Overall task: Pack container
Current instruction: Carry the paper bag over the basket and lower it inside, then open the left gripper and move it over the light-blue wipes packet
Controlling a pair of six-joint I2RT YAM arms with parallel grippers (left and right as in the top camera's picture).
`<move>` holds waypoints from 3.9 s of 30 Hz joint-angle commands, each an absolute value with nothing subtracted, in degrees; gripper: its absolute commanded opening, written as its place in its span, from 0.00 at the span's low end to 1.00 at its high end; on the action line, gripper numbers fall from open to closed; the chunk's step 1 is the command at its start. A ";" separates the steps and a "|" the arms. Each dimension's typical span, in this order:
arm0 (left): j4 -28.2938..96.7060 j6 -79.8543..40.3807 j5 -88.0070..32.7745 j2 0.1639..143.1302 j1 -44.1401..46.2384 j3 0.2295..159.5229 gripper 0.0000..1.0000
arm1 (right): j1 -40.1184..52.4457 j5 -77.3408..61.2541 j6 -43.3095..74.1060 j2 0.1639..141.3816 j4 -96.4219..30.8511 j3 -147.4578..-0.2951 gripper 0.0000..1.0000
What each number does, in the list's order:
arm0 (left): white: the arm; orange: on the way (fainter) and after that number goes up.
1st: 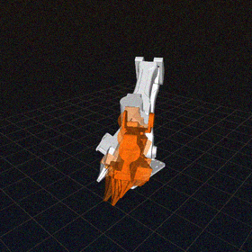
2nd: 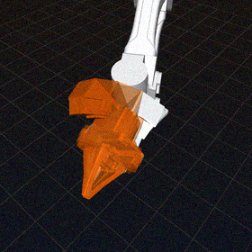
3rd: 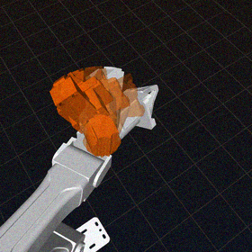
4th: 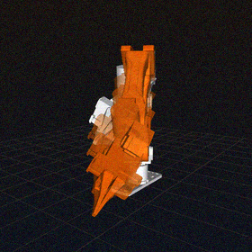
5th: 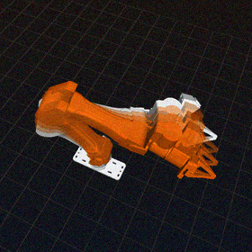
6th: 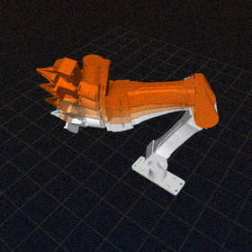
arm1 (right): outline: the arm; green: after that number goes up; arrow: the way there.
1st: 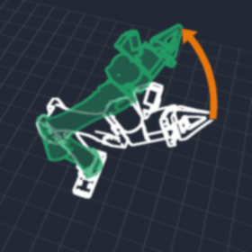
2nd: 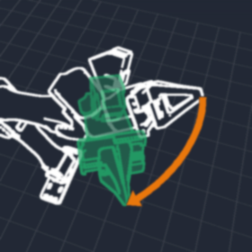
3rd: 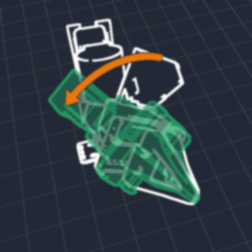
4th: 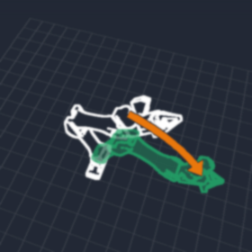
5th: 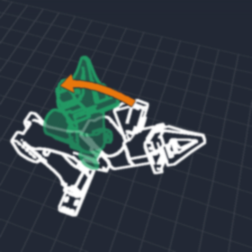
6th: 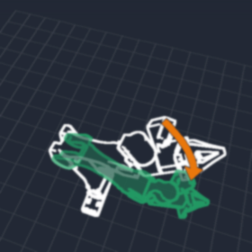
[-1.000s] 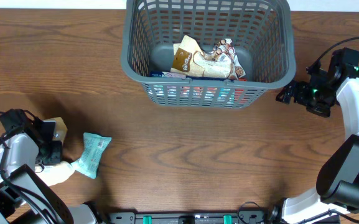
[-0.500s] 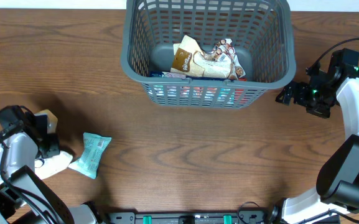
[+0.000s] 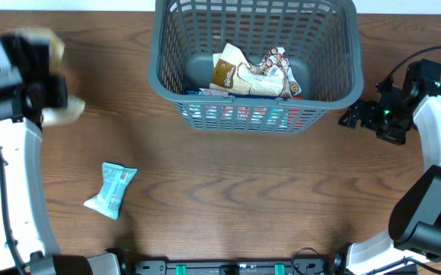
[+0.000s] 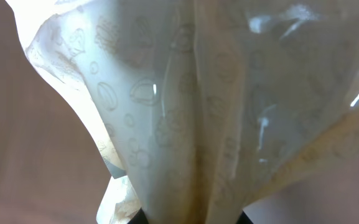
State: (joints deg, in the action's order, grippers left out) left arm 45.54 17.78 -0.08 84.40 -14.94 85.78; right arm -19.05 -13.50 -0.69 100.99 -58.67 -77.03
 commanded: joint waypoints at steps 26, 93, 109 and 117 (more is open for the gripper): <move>33.89 43.97 -0.91 99.35 23.44 108.90 0.06 | -18.28 -13.98 -1.76 100.07 -59.57 -76.79 0.99; 74.72 24.60 -0.86 80.97 -12.21 90.13 0.99 | -18.28 -13.96 -2.42 100.07 -58.59 -76.79 0.99; 56.03 20.64 -0.89 81.01 -9.08 55.11 0.99 | -18.28 -13.98 -2.35 100.07 -57.63 -76.79 0.99; 58.11 23.51 1.08 81.01 -4.69 53.39 0.99 | -18.28 -13.98 -2.35 100.07 -57.06 -76.79 0.99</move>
